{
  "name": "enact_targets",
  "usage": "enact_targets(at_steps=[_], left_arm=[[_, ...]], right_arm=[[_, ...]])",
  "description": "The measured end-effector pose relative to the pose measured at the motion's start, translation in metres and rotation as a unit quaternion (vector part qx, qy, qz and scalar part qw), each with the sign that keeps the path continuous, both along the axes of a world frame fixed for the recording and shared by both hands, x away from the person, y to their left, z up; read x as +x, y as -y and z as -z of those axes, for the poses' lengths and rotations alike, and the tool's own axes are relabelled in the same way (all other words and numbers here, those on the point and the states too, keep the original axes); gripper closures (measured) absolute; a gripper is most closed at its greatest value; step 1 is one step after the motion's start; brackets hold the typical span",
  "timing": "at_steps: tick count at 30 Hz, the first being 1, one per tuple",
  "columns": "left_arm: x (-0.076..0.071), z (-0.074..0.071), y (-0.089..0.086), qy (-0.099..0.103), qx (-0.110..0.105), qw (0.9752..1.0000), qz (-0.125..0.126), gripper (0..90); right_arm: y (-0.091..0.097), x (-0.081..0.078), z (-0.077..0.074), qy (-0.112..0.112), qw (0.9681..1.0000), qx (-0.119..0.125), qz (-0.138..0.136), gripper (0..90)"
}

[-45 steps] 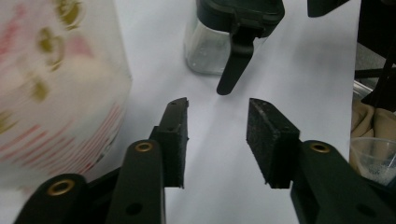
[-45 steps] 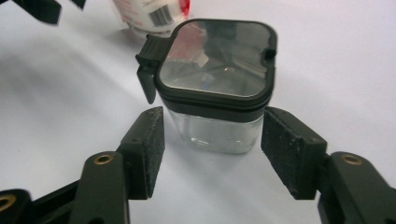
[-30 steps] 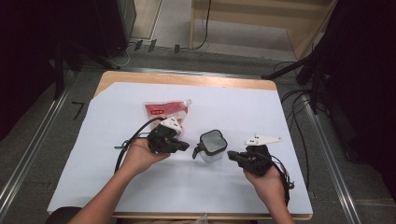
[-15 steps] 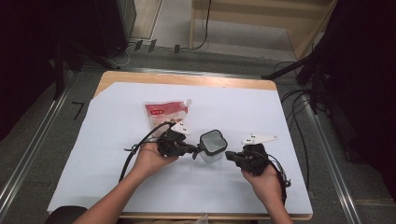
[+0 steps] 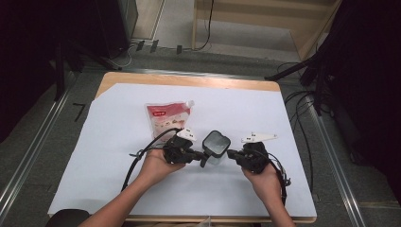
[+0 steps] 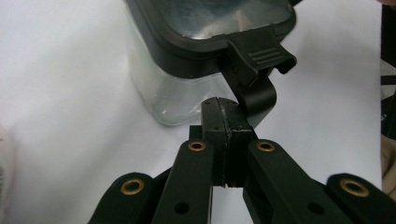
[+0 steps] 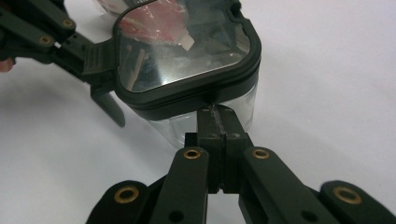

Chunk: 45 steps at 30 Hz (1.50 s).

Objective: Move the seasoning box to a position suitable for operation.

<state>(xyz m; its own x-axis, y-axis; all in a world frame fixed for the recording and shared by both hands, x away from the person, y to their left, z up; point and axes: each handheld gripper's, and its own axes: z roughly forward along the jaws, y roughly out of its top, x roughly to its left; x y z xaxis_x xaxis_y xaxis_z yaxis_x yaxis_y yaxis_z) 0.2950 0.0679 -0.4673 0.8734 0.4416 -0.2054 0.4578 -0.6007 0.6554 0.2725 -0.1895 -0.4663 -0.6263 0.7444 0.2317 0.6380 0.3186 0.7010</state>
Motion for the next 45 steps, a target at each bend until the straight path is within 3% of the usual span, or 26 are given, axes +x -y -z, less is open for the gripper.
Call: enact_targets(at_steps=[8, 15, 20, 22, 23, 28, 32, 35, 38, 45], left_arm=[[-0.006, 0.002, 0.010, 0.009, -0.004, 0.9999, 0.003, 90.0], [-0.009, 0.006, 0.021, -0.004, -0.017, 0.9997, 0.014, 90.0], [-0.007, 0.005, 0.015, -0.020, -0.031, 0.9992, 0.017, 89.3], [-0.006, 0.002, 0.010, -0.026, -0.040, 0.9988, 0.014, 84.6], [-0.005, 0.000, 0.007, -0.026, -0.034, 0.9990, 0.014, 83.0], [-0.007, -0.012, -0.007, -0.021, -0.048, 0.9986, 0.011, 75.8], [-0.009, -0.019, -0.013, -0.004, -0.035, 0.9993, 0.014, 68.8], [-0.008, -0.020, -0.017, -0.002, -0.030, 0.9993, 0.022, 64.5], [-0.005, -0.023, -0.021, 0.003, -0.032, 0.9992, 0.024, 59.0], [-0.001, -0.023, -0.027, -0.003, -0.027, 0.9995, 0.017, 47.7]], right_arm=[[0.001, 0.005, 0.001, 0.006, 0.9999, 0.003, 0.010, 90.0], [-0.001, 0.012, 0.005, -0.001, 0.9995, 0.015, 0.029, 90.0], [-0.003, 0.011, 0.005, -0.007, 0.9996, 0.011, 0.023, 90.0], [-0.002, 0.010, 0.003, -0.005, 0.9996, 0.017, 0.023, 90.0], [-0.002, 0.009, 0.001, -0.004, 0.9996, 0.018, 0.023, 90.0], [0.000, -0.001, -0.002, 0.001, 0.9996, 0.020, 0.019, 90.0], [-0.001, -0.012, -0.006, 0.001, 0.9998, 0.020, 0.007, 90.0], [-0.005, -0.022, -0.007, 0.010, 0.9999, 0.009, -0.006, 90.0], [-0.008, -0.027, -0.007, 0.004, 0.9999, 0.008, -0.013, 90.0], [-0.024, -0.041, -0.006, 0.016, 0.9991, 0.014, -0.037, 90.0]])
